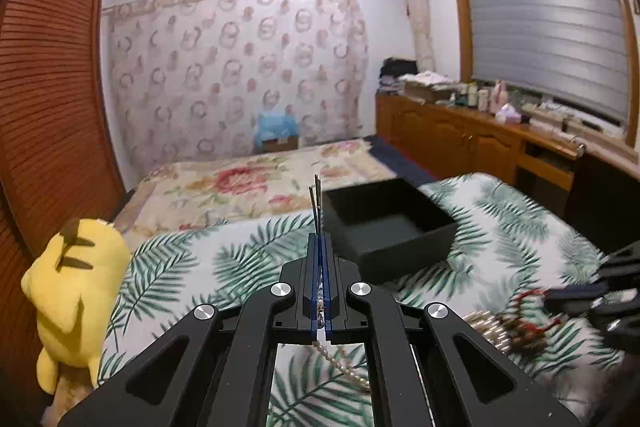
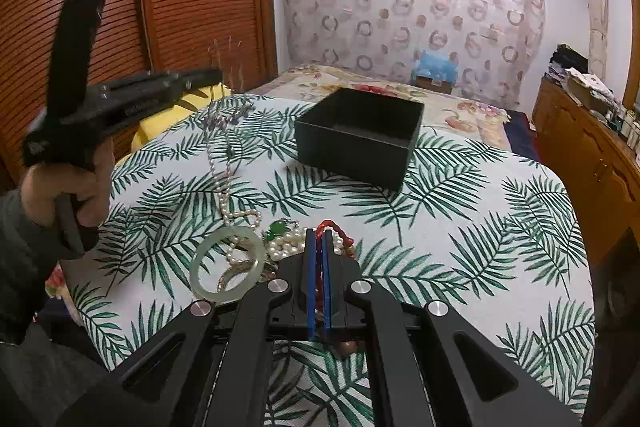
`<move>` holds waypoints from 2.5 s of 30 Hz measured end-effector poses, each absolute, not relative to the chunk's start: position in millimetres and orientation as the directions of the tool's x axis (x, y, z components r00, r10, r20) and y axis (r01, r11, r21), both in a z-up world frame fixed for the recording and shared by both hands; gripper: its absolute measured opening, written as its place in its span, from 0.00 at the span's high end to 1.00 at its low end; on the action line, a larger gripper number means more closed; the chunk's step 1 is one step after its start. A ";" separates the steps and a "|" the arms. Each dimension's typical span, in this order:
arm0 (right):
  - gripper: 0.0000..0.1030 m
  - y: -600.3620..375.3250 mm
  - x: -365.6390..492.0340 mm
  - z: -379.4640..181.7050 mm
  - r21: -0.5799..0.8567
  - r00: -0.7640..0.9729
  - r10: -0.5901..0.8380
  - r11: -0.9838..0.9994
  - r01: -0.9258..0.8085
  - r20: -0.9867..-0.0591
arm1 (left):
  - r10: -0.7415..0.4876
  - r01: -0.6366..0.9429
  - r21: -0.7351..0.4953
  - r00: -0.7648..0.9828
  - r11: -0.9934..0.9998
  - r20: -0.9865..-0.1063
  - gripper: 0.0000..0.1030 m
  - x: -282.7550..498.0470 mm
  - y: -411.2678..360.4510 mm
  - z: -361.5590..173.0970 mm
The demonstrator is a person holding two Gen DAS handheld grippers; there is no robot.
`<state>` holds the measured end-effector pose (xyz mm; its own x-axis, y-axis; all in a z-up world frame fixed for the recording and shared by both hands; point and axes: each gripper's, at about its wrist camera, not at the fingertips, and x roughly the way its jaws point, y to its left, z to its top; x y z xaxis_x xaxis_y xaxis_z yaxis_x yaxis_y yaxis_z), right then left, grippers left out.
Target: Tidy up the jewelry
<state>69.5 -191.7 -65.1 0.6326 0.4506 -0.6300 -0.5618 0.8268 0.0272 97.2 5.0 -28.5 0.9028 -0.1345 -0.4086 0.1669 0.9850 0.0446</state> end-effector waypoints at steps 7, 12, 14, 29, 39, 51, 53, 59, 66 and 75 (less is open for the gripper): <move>0.97 -182.6 71.7 -66.2 0.069 0.595 0.504 0.796 -0.602 -0.625 | -0.210 0.225 -0.003 0.902 0.974 -0.378 0.99 84.4 -4.3 -4.6; 0.90 -175.6 72.5 -63.4 0.089 0.577 0.544 0.770 -0.632 -0.609 | -0.237 0.252 -0.008 0.896 0.968 -0.375 0.99 77.3 -13.7 0.3; 0.76 -172.6 75.4 -62.0 0.099 0.570 0.560 0.760 -0.642 -0.601 | -0.247 0.263 -0.010 0.893 0.965 -0.376 0.99 75.5 -16.4 1.9; 0.74 -118.8 118.6 -55.2 0.172 0.475 0.683 0.653 -0.738 -0.556 | -0.306 0.304 -0.066 0.872 0.950 -0.382 0.99 68.8 -14.9 6.1; 0.91 -122.2 110.6 -44.2 0.207 0.445 0.736 0.607 -0.767 -0.511 | -0.265 0.267 -0.050 0.880 0.962 -0.395 0.99 76.1 -7.2 -3.7; 0.91 -116.6 84.0 -44.8 0.221 0.375 0.772 0.542 -0.811 -0.514 | -0.296 0.252 -0.162 0.876 0.954 -0.382 0.99 90.5 11.6 -9.3; 0.91 -117.5 82.5 -45.7 0.223 0.373 0.772 0.541 -0.811 -0.514 | -0.299 0.251 -0.173 0.878 0.952 -0.373 0.99 91.1 13.8 -7.9; 0.91 -135.6 89.2 -36.1 0.210 0.419 0.757 0.576 -0.790 -0.501 | -0.285 0.243 -0.156 0.879 0.957 -0.382 0.99 96.5 14.0 -6.2; 0.91 -158.9 113.1 -7.9 0.168 0.492 0.722 0.630 -0.758 -0.487 | -0.265 0.237 -0.119 0.872 0.964 -0.411 0.99 115.9 10.5 -6.0; 0.91 -182.7 140.1 40.8 0.121 0.557 0.701 0.664 -0.738 -0.446 | -0.276 0.254 -0.110 0.855 0.961 -0.439 0.99 135.1 1.7 -2.7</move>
